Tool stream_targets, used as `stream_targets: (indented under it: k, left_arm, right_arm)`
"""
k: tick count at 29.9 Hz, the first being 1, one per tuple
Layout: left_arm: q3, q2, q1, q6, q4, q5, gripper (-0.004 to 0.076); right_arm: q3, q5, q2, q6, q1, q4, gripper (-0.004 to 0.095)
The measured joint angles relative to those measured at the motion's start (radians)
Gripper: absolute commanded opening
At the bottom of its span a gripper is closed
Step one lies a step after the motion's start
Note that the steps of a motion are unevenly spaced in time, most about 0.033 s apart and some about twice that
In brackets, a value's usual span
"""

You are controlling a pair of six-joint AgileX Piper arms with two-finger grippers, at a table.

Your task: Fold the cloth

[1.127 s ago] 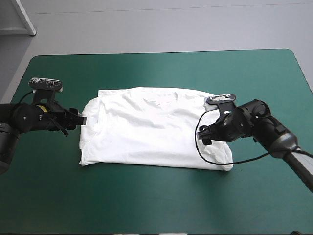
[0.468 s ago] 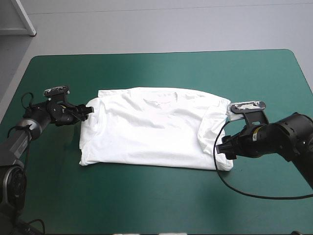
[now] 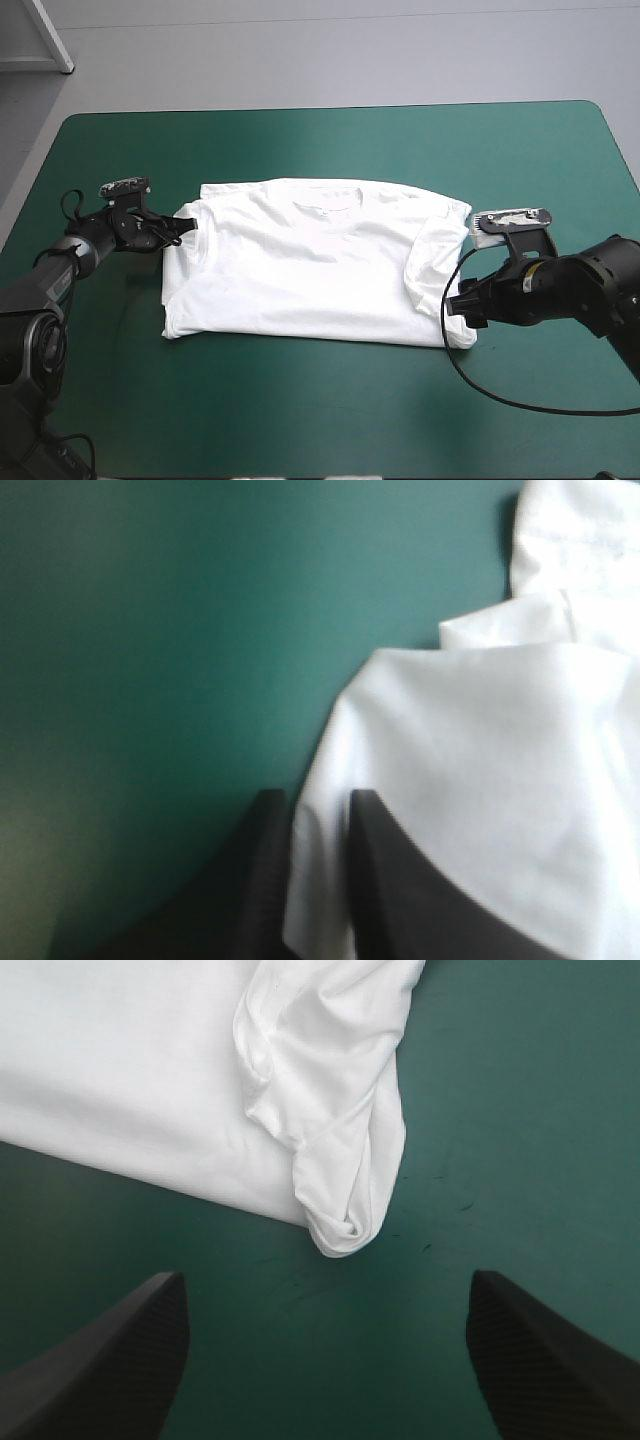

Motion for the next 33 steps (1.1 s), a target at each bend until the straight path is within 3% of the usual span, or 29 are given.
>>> stream_targets:
  k: [12,24,33]
  left_arm:
    - [0.002,-0.023,0.0,0.049,-0.008,0.045,0.0006]
    - [0.012,-0.24,0.028,0.009,-0.044,0.096,0.0006]
    - [0.012,-0.268,-0.137,0.348,-0.309,0.167,-0.0006]
  right_arm:
    - [0.0,-0.001,0.0,0.003,0.0,-0.003,0.0714]
    - [0.0,-0.002,-0.001,0.004,0.0,-0.001,0.0714]
    - [0.0,-0.012,-0.001,0.004,0.0,-0.004,0.0714]
